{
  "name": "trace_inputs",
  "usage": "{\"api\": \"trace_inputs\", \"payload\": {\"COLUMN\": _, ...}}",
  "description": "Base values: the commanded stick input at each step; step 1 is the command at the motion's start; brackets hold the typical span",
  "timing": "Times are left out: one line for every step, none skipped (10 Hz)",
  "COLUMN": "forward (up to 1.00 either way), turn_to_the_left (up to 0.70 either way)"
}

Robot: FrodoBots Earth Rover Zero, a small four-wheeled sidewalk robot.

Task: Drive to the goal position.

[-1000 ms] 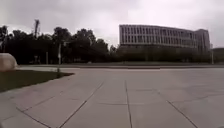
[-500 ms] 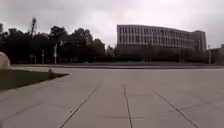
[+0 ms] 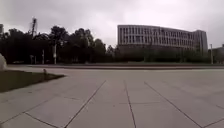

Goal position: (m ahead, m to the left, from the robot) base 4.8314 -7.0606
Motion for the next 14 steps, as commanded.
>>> {"api": "trace_inputs", "payload": {"forward": 0.70, "turn_to_the_left": 0.00}}
{"api": "trace_inputs", "payload": {"forward": 0.70, "turn_to_the_left": 0.00}}
{"api": "trace_inputs", "payload": {"forward": 0.70, "turn_to_the_left": 0.00}}
{"api": "trace_inputs", "payload": {"forward": 0.70, "turn_to_the_left": 0.00}}
{"api": "trace_inputs", "payload": {"forward": 0.70, "turn_to_the_left": 0.00}}
{"api": "trace_inputs", "payload": {"forward": 0.70, "turn_to_the_left": 0.00}}
{"api": "trace_inputs", "payload": {"forward": 0.70, "turn_to_the_left": 0.00}}
{"api": "trace_inputs", "payload": {"forward": 0.70, "turn_to_the_left": 0.00}}
{"api": "trace_inputs", "payload": {"forward": 0.70, "turn_to_the_left": 0.00}}
{"api": "trace_inputs", "payload": {"forward": 0.70, "turn_to_the_left": 0.00}}
{"api": "trace_inputs", "payload": {"forward": 0.70, "turn_to_the_left": 0.00}}
{"api": "trace_inputs", "payload": {"forward": 0.70, "turn_to_the_left": 0.00}}
{"api": "trace_inputs", "payload": {"forward": 0.70, "turn_to_the_left": 0.00}}
{"api": "trace_inputs", "payload": {"forward": 0.70, "turn_to_the_left": 0.00}}
